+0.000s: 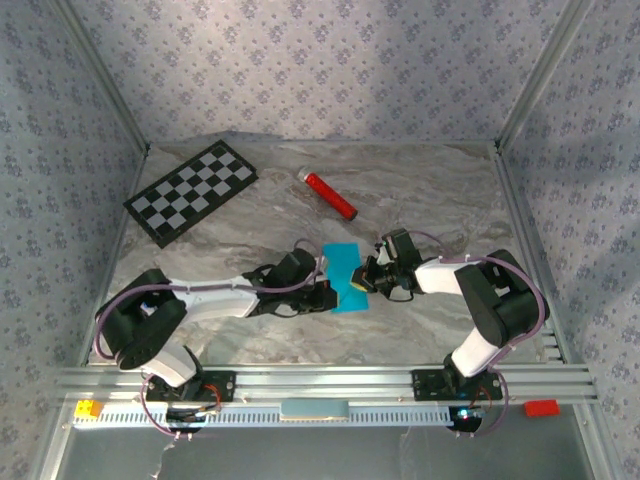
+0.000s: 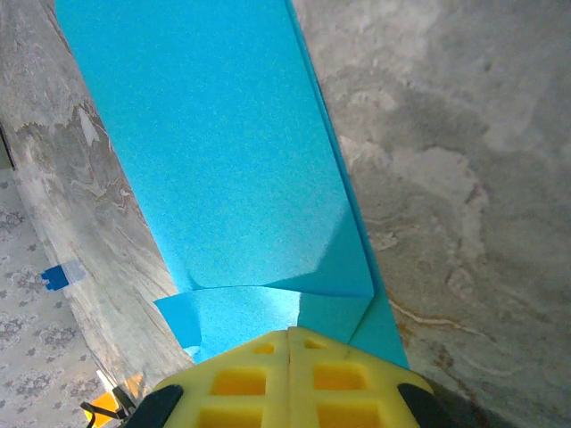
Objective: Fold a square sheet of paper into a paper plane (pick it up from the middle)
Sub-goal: Fold the triangle a second time at the center of the table.
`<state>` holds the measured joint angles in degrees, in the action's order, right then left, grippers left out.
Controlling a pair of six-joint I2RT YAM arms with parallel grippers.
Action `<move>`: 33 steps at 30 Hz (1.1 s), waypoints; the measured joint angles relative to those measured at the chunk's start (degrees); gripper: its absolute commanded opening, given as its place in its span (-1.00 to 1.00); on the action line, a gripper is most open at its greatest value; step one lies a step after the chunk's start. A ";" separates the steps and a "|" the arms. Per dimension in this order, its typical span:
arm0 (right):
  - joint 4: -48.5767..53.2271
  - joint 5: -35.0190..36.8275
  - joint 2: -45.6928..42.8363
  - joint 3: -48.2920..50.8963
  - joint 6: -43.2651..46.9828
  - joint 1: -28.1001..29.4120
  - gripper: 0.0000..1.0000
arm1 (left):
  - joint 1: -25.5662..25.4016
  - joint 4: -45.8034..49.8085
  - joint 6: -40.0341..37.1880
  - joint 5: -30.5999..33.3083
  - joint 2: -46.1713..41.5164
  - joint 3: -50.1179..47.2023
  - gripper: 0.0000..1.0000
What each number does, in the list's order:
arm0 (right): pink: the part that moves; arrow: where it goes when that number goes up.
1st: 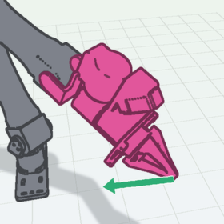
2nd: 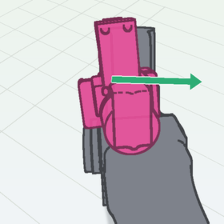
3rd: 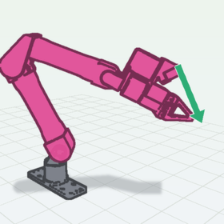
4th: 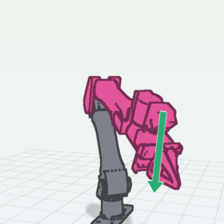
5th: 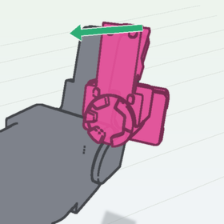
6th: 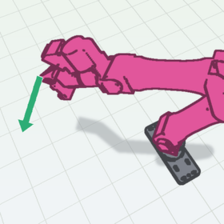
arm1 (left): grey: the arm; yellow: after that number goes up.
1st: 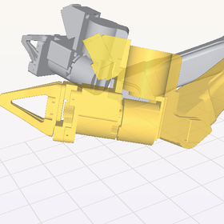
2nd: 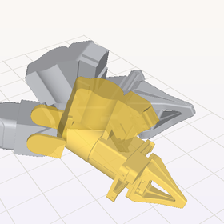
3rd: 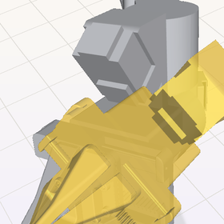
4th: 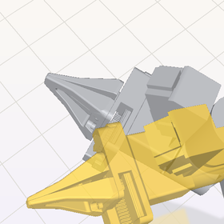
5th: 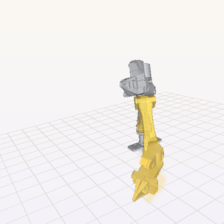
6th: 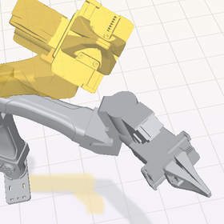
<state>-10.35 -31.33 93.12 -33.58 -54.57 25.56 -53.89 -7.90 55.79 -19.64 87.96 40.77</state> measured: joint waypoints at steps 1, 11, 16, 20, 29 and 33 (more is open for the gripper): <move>0.00 0.00 0.00 0.02 0.00 0.00 -1.00 | 0.26 0.00 -0.26 -0.13 0.31 0.87 -0.96; 0.02 0.00 -0.02 0.00 0.00 0.00 -1.00 | 2.14 0.24 -1.73 -0.28 11.76 6.34 -0.99; 0.00 -0.02 -0.02 0.00 0.00 -0.11 -1.00 | 2.12 0.39 -0.98 0.15 13.66 6.05 -1.00; 0.90 -0.33 -0.55 0.00 0.92 -0.42 -1.00 | 1.81 -3.82 0.70 1.07 12.61 2.78 -1.00; 6.19 0.37 -5.42 -1.73 5.81 -1.05 -1.00 | 1.25 -5.25 1.73 1.64 11.80 1.49 -1.00; 5.68 -0.09 -5.64 -2.16 6.19 1.46 -1.00 | 0.72 -3.65 1.73 2.19 11.89 2.45 -1.00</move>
<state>-4.67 -31.42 87.48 -35.75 -48.38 27.03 -53.17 -11.55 57.52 -17.45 99.85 43.22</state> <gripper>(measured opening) 0.052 0.044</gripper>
